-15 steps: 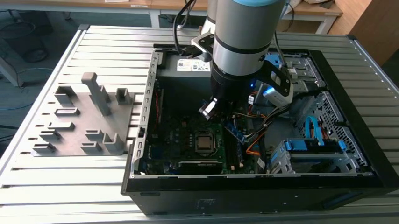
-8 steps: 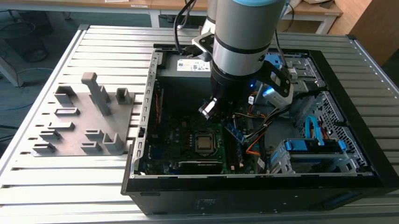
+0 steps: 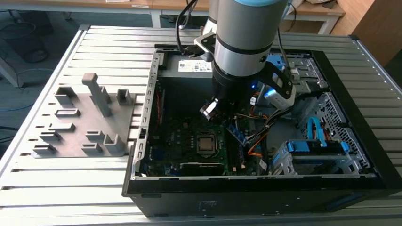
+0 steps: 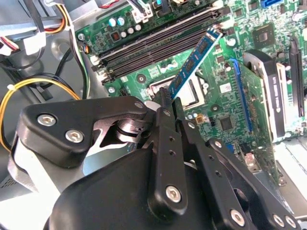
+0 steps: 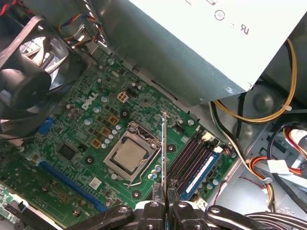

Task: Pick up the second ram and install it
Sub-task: 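Insert the second ram into the second slot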

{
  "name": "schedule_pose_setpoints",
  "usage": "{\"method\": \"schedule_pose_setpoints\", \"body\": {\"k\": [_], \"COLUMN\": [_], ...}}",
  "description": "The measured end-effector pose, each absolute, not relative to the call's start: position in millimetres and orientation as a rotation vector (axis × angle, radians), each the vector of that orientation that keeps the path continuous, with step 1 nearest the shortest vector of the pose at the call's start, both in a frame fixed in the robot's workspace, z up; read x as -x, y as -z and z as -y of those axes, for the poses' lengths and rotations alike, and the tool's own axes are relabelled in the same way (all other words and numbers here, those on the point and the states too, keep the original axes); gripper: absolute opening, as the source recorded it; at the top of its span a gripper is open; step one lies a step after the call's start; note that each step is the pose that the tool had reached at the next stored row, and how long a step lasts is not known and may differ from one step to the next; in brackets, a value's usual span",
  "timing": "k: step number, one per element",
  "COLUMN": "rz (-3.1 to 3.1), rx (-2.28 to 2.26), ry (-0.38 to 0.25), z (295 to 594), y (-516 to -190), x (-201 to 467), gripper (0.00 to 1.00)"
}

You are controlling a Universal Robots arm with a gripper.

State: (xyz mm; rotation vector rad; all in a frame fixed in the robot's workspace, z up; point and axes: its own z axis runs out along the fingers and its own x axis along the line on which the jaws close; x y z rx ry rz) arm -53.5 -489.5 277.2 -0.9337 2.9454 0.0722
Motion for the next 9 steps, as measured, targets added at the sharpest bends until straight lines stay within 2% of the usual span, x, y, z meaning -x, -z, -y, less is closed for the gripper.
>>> {"method": "schedule_pose_setpoints", "body": {"k": [9], "rz": [-2.955], "rx": [0.900], "ry": [-0.071], "z": [489.5], "y": [-277.1], "x": [53.5], "gripper": [0.14]}}
